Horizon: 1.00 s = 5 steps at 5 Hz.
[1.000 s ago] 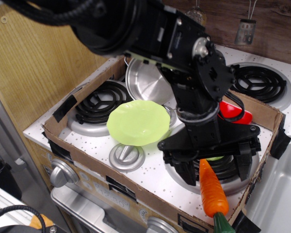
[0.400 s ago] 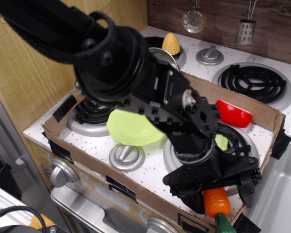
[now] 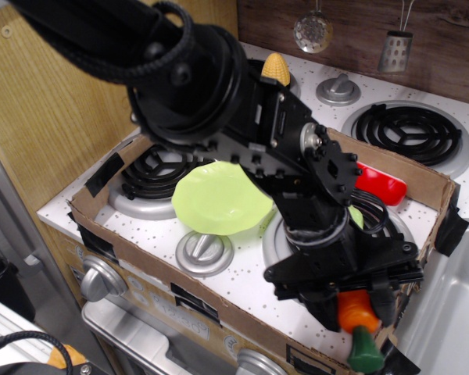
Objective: Put carrot on plate
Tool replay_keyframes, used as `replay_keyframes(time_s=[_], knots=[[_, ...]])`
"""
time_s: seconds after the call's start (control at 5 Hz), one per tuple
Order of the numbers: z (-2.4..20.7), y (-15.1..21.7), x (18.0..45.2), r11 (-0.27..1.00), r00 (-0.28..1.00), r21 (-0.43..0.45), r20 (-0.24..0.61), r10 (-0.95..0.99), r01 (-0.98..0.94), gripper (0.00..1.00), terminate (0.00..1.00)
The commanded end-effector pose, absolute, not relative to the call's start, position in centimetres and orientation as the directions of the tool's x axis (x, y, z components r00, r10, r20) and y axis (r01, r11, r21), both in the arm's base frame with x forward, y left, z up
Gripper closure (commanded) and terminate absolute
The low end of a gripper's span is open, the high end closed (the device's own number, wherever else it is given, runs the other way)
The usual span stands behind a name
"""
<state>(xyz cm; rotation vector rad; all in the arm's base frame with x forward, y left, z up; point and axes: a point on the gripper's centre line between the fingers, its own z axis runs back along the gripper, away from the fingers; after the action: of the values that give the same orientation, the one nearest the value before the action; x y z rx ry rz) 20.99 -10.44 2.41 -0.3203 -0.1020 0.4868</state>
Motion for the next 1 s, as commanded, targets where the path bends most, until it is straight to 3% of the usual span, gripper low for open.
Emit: replay_keyframes(time_s=[0.0,0.2,0.4,0.6,0.8], knots=[[8.0,-7.3,21.5,0.877,0.881,-0.234,0.125,0.456,-0.421,1.0,0.0],[10.5,-4.4,21.8,0.911,0.89,-0.115,0.196,0.412,-0.397,1.0,0.0],[11.1,-1.5,22.9,0.943,0.908,-0.039,0.26,0.328,-0.329,1.0,0.0],[10.8,1.2,25.1,0.974,0.925,-0.021,0.312,0.219,-0.223,1.0,0.0],[10.3,2.4,27.0,0.985,0.935,-0.024,0.312,0.169,-0.17,1.0,0.0]])
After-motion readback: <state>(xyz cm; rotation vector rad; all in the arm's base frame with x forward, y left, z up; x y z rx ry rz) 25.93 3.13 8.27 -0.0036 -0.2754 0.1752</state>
